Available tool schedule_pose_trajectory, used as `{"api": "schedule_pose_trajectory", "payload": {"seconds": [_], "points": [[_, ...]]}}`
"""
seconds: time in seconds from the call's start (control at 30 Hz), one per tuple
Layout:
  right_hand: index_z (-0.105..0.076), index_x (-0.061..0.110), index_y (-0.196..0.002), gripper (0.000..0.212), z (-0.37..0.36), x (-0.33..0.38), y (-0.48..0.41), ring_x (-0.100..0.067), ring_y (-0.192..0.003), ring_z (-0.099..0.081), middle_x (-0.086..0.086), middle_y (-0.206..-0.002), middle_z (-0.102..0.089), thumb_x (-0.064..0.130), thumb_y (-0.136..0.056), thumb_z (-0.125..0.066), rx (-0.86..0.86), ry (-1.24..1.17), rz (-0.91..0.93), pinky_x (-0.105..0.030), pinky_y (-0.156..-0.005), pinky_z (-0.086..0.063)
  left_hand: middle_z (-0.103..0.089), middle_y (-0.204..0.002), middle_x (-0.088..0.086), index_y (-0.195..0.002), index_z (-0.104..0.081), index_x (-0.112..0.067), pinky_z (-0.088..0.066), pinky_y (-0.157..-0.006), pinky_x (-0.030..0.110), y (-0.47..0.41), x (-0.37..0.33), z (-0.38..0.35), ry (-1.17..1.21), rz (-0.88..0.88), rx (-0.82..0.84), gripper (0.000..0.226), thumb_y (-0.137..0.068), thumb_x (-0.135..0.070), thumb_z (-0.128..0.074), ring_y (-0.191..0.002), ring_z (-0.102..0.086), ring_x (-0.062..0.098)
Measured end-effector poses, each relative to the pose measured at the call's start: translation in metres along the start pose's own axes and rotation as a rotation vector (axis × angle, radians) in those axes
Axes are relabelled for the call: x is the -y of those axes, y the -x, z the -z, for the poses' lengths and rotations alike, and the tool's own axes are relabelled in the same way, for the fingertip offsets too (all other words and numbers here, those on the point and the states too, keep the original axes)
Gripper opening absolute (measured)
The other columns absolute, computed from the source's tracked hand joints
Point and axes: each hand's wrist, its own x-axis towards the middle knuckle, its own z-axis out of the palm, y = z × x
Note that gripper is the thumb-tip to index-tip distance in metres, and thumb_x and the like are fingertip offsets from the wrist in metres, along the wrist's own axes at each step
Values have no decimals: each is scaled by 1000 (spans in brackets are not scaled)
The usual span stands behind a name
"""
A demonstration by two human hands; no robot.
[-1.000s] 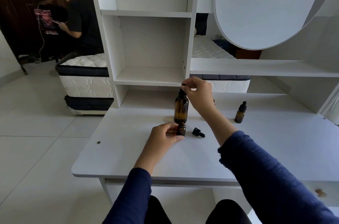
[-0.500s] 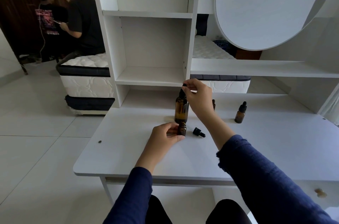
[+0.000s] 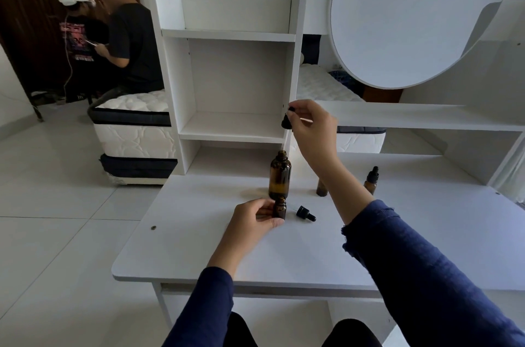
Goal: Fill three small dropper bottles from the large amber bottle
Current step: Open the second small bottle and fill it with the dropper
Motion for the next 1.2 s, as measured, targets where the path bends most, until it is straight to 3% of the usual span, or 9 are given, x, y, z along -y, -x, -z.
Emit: {"api": "schedule_pose_trajectory", "payload": {"seconds": [0.13, 0.33, 0.47, 0.67, 1.07, 1.2], "points": [[-65, 5, -99, 15, 8, 15, -5, -14, -84, -66, -9, -93, -70, 3, -86, -58, -37, -55, 72, -14, -77, -53, -71, -93, -4, -103, -67, -12, -48, -79, 7, 0, -1, 0, 12, -1, 7, 32, -73, -8, -77, -81, -65, -8], [-65, 5, -95, 12, 17, 23, 10, -13, -80, -65, -10, -88, -68, 2, -86, -58, -75, -113, 133, -11, -73, -50, -71, -92, -5, -103, -67, -13, -48, -77, 5, 0, -1, 0, -3, -14, 5, 31, -74, -8, -77, -80, -65, -8], [-65, 5, -93, 10, 18, 14, 28, -14, -79, -65, -7, -86, -67, 2, -85, -59, -27, -83, 129, -14, -71, -52, -71, -93, -3, -101, -67, -15, -49, -82, 12, 0, -1, 0, -12, -20, 2, 30, -73, -9, -78, -86, -67, -1], [-65, 8, -91, 10, 17, 1, 44, -11, -79, -63, -1, -85, -66, 3, -84, -60, 35, -54, 92, -22, -72, -54, -68, -88, -13, -101, -66, -17, -45, -74, 1, 1, -1, 0, -34, -34, 8, 29, -74, -10, -77, -78, -62, -15], [-66, 7, -89, 10, 18, -4, 49, -10, -76, -62, -4, -86, -67, 1, -84, -60, 59, -9, 65, -14, -68, -50, -69, -89, -13, -99, -65, -21, -46, -74, 2, 1, -1, 0, -32, -29, 8, 29, -75, -12, -77, -81, -63, -13], [-66, 6, -85, 7, 18, -4, 48, -14, -76, -62, 0, -83, -65, 0, -82, -62, 70, 7, 57, -18, -69, -50, -68, -88, -14, -98, -65, -22, -46, -73, 2, 1, -2, 0, -18, -29, 9, 28, -75, -10, -77, -79, -63, -13]]}}
